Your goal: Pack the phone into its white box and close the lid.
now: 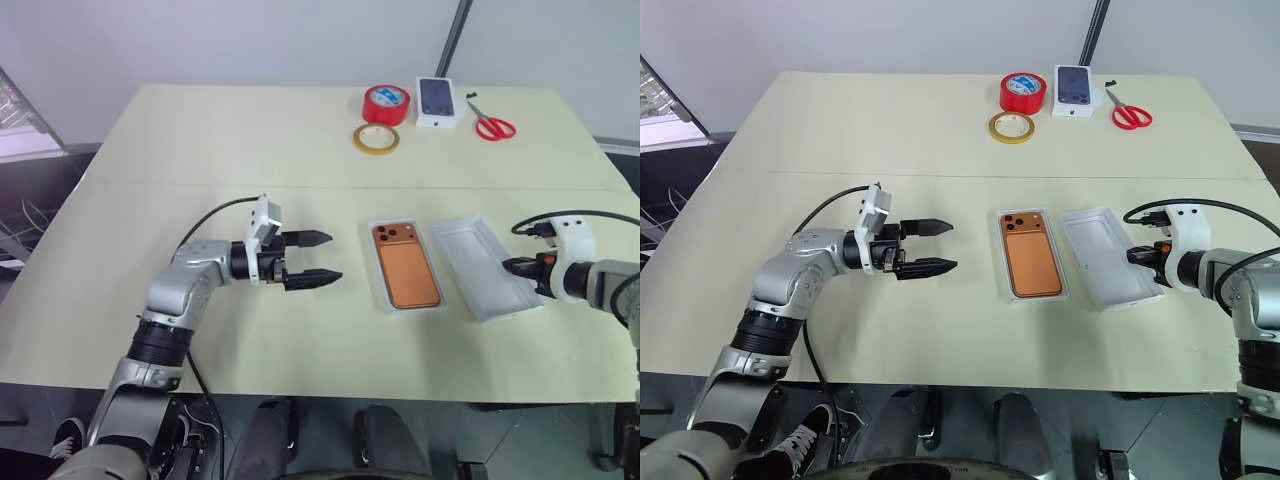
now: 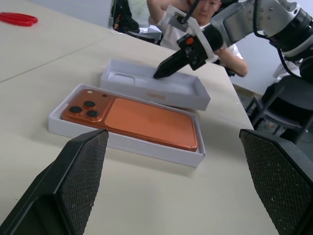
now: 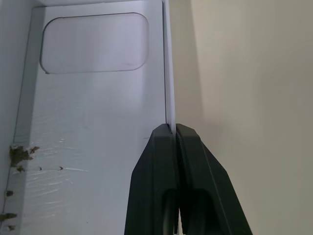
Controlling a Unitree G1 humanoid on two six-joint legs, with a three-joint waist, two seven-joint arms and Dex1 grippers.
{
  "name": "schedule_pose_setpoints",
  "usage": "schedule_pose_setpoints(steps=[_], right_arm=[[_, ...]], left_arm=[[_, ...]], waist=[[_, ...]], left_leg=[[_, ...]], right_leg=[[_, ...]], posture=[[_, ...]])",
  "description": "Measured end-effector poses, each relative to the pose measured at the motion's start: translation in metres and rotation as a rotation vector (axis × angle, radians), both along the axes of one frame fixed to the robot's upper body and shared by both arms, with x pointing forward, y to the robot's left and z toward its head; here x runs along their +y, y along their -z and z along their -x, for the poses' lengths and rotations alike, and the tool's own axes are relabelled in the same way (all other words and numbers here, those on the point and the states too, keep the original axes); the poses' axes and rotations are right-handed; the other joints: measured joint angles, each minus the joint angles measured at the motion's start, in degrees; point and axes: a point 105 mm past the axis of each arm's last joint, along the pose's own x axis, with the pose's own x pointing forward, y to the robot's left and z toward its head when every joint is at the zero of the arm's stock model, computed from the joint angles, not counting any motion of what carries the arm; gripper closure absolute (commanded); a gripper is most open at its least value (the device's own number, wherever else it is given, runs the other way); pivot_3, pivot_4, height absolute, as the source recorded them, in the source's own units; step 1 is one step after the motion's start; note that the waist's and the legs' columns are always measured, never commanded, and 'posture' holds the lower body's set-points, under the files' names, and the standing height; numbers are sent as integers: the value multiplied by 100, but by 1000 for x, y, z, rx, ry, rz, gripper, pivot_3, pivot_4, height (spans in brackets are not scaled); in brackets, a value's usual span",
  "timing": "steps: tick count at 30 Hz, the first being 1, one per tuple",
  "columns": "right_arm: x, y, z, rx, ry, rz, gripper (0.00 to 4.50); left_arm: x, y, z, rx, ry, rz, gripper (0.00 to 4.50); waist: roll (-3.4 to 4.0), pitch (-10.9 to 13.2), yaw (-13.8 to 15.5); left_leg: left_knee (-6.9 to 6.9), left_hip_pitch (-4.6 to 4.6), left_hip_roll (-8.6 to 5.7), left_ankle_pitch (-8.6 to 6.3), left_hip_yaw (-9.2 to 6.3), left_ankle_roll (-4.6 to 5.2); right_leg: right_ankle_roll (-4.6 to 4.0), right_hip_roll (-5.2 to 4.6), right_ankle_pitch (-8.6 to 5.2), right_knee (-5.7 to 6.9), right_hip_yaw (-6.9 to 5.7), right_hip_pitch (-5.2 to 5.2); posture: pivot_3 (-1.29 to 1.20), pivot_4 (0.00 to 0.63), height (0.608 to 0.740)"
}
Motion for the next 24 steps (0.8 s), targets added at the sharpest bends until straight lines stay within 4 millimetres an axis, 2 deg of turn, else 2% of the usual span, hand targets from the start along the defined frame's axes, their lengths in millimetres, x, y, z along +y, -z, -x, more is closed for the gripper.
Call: schedule_pose_setpoints(steps=[2, 4, 5, 6, 9, 11, 16, 19, 22, 24], right_arm=[[-6, -2, -1, -16, 12, 23, 3526], [-9, -4, -3, -32, 19, 43, 2637], [-12, -6, -3, -40, 21, 62, 1981], [-14, -9, -4, -50, 20, 80, 1536], [-18, -21, -4, -80, -5, 129, 1536], [-11, -30, -5, -106, -34, 104, 1536], [44, -49, -1, -92, -200, -66, 1536], [61, -44, 5, -46, -257, -74, 1536], [61, -39, 8, -9, -246, -75, 1536], [64, -27, 11, 61, -259, -49, 1536]], left_arm=[[1, 2, 0, 6, -3, -1, 0], [1, 2, 1, 4, -3, -1, 0], [0, 1, 2, 0, -2, 0, 0], [0, 0, 2, -5, -1, 0, 0], [-1, -1, 3, -14, -3, 0, 0], [1, 1, 3, -8, -10, -2, 0], [1, 2, 4, -9, -13, -5, 0], [2, 3, 4, -7, -17, -10, 0], [3, 4, 4, -5, -19, -12, 0], [2, 3, 4, -20, -19, -14, 0]], waist=[[0, 0, 11], [0, 0, 12], [0, 0, 12], [0, 0, 13], [0, 0, 9], [0, 0, 5], [0, 0, 0], [0, 0, 54], [0, 0, 105], [0, 0, 118]], left_leg=[[0, 0, 0, 0, -1, 0], [0, 0, 0, 0, -1, 0], [0, 0, 0, 0, -1, 0], [0, 0, 0, 0, -1, 0], [0, 0, 0, 0, -1, 0], [0, 1, 2, 0, -1, 0], [-1, 1, 10, 0, -4, 0], [2, -1, 3, 0, -5, 0], [4, -1, 1, -1, -4, 0], [3, -1, 2, -1, -4, 0]], right_leg=[[0, -2, 0, 0, 0, 0], [0, -3, 0, -1, 0, 0], [0, -4, 0, -1, 0, 0], [0, -4, 0, -1, 0, 0], [0, -4, 0, -1, 0, 0], [0, -3, 0, -1, 0, 1], [-1, -1, 0, -1, 0, -1], [-1, -13, 0, -7, -3, 3], [-2, -16, 0, -10, -2, 5], [-3, -17, 0, -9, -1, 3]], posture=[[0, 150, 740], [0, 150, 740], [0, 150, 740], [0, 150, 740], [0, 150, 740], [0, 150, 740], [0, 150, 740], [0, 150, 740], [0, 150, 740], [0, 150, 740]])
